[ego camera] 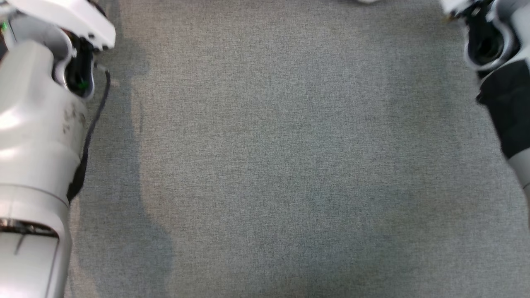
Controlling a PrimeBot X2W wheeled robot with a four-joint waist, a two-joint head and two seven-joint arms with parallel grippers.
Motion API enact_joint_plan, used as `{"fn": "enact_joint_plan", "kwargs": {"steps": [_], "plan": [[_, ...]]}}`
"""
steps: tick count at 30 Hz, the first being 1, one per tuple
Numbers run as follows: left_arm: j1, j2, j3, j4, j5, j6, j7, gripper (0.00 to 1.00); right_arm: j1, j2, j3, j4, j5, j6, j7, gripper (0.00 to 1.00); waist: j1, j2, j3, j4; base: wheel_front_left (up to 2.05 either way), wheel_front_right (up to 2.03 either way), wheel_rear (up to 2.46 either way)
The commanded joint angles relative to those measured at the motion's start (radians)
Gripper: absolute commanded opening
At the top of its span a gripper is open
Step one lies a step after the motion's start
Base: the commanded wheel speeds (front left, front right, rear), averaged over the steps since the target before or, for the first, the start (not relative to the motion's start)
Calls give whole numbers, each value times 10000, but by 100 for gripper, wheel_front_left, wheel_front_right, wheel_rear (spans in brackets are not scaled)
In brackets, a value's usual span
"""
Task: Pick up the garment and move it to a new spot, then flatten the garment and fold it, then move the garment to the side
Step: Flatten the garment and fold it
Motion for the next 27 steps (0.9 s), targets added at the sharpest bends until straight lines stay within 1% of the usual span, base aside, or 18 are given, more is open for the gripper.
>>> {"fn": "enact_joint_plan", "kwargs": {"steps": [1, 3, 5, 7, 8, 9, 12, 15, 19, 21, 24, 26, 27], "plan": [[280, 16, -98, -33, -91, -10, 45, 0, 352, -23, 173, -17, 148, 2, 161, 0, 0, 0, -13, -2, 0, 0, 0], [790, 22, -208, -143, -304, -9, -37, 0, 919, -23, 423, -259, 458, 2, 215, 0, 0, 0, -68, -2, 0, 0, 0], [1386, -52, -309, -272, -575, -10, -115, 0, 1581, -167, 755, -498, 659, 2, 184, 0, 0, 0, -236, 16, 0, 0, 0], [1951, -33, -439, -416, -761, -10, -199, 0, 2282, -305, 840, -879, 1101, 2, -6, 0, 0, 0, -429, 20, 0, 0, 0], [1951, -33, -439, -416, -761, -10, -199, 0, 2282, -305, 840, -879, 1101, 2, -6, 0, 0, 0, -429, 20, 0, 0, 0], [2570, -18, -464, -619, -1113, -11, -288, 0, 3065, -479, 1024, -1312, 1497, 2, -186, 0, 0, 0, -636, -15, 0, 0, 0], [3552, 62, -637, -1040, -1458, -11, -448, 0, 4336, -836, 1125, -1986, 2080, 2, -413, 0, 0, 0, -1030, -18, 0, 0, 0], [4395, 355, -809, -1513, -1683, -8, -614, 0, 5611, -1208, 1209, -2753, 2492, 1, -547, 0, 0, 0, -1439, -54, 0, 0, 0], [5434, 789, -826, -2274, -1946, -6, -752, 0, 7157, -1708, 1033, -3866, 2810, 1, -628, 0, 0, 0, -1983, -141, 0, 0, 0], [5938, 1068, -744, -2706, -1963, -6, -783, 0, 7836, -1955, 723, -4452, 2823, 1, -641, 0, 0, 0, -2238, -191, 0, 0, 0], [6822, 1428, -579, -3464, -1982, 0, -805, 0, 8907, -2147, 352, -5383, 2731, 1, -649, 0, 0, 0, -2586, -292, 0, 0, 0], [7511, 1662, -458, -4089, -1855, 151, -804, 0, 9557, -2229, 169, -5985, 2814, 1, -649, 0, 0, 0, -2790, -365, 0, 0, 0], [7831, 1769, -377, -4483, -1760, 304, -806, 0, 9895, -2334, 107, -6242, 2732, 1, -653, 0, 0, 0, -2878, -392, 0, 0, 0]]}}
